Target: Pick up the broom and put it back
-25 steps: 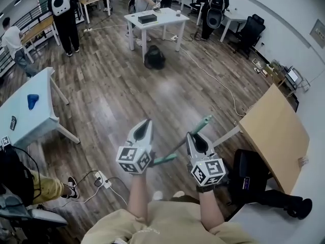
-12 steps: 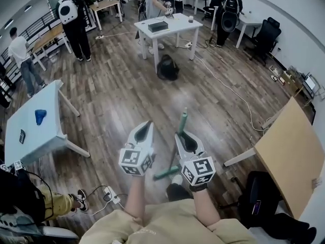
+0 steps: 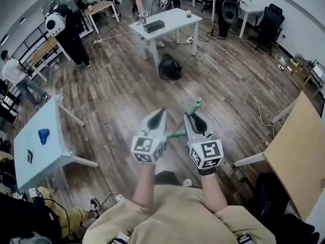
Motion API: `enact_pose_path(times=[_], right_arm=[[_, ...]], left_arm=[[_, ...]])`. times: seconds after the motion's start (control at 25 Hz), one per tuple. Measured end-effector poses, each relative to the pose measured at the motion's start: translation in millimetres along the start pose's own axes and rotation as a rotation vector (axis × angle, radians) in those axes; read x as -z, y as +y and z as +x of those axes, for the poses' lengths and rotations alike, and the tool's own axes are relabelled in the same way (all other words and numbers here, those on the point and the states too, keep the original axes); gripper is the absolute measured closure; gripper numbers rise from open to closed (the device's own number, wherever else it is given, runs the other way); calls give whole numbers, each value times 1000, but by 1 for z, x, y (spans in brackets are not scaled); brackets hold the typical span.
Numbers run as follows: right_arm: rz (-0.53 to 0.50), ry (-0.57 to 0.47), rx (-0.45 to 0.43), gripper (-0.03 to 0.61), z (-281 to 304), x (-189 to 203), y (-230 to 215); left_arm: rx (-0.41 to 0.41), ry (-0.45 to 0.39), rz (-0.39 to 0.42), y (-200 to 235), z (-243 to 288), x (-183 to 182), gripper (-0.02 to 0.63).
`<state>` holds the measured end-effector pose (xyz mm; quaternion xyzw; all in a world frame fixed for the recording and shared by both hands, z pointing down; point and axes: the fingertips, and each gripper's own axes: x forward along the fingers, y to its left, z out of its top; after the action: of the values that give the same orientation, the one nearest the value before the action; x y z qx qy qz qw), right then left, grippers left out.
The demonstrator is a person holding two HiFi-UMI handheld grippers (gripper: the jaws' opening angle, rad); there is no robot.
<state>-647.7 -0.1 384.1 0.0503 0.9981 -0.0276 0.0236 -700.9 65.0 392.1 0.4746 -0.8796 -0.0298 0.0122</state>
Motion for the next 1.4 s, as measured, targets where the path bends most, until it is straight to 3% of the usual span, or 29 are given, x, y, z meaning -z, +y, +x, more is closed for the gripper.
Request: enact_pose_path(times=[0.28,0.52,0.72,0.92,1.12,1.4], right_arm=[[79,54,139,503,92,26,-92],[-40,96,265,503,195,11,-143],[-109,169,378,503,246,31,-181],[-37,160,447,503,291,43,-216],[50,101,503,503,313,36,-258],[35,71,611,504,351,29,-350]], left_arm=[[149,-21,-4,33,138,4,611],[224,-49,-28,109,253,-31,611],[301,-51,-74,148,305,-22,611],[308,-26,-136,197,355,-10,611],[405,-12,-126,192,404,-9,611],[548,57,-138,171,536,12,611]])
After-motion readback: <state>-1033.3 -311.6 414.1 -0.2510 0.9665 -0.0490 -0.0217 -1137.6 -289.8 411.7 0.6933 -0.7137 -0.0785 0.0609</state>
